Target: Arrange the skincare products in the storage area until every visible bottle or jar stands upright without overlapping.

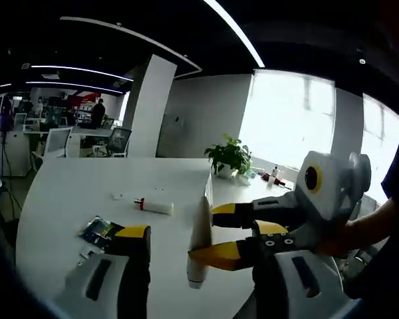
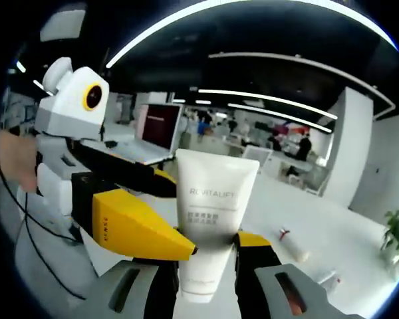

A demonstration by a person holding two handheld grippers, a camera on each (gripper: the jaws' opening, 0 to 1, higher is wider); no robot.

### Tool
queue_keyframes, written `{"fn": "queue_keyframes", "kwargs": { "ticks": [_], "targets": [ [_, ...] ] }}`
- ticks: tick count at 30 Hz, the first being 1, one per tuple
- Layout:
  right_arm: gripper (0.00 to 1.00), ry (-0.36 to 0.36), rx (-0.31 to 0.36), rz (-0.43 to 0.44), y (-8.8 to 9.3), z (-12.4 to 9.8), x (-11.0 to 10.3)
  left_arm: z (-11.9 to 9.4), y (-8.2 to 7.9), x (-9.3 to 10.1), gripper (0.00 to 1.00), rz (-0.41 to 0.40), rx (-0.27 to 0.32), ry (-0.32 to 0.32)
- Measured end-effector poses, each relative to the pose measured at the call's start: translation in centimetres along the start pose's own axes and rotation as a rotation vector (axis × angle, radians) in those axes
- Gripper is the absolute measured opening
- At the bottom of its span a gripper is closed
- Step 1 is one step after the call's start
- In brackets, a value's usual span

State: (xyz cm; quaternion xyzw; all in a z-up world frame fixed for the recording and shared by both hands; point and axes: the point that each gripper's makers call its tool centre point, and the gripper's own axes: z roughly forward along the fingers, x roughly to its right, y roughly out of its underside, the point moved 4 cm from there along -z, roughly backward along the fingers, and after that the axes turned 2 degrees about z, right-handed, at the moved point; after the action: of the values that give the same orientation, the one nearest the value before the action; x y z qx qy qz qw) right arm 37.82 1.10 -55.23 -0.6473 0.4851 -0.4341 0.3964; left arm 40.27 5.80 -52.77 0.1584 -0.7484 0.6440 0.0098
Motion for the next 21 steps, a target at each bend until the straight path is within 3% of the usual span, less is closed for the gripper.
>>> {"fn": "queue_keyframes", "kwargs": {
  "ticks": [4, 16, 19, 21],
  "targets": [
    [0.24, -0.034, -0.001, -0.024, 0.0, -0.2, 0.1, 0.5, -0.4, 0.2, 0.43, -0.019, 0.012, -0.020],
    [0.24, -0.114, 0.022, -0.014, 0.0, -0.2, 0.1, 1.5, -0.1, 0.4, 0.31, -0.004, 0.015, -0.086],
    [0.24, -0.121, 0.018, -0.015, 0.2, -0.4, 0.2, 1.5, -0.3, 0.6, 0.17, 0.006, 0.046, -0.086],
    [0.24, -0.121, 0.018, -0.014, 0.4, -0.7, 0.4, 1.7, -0.2, 0.7, 0.13, -0.012, 0.051, -0.080]
  ]
}}
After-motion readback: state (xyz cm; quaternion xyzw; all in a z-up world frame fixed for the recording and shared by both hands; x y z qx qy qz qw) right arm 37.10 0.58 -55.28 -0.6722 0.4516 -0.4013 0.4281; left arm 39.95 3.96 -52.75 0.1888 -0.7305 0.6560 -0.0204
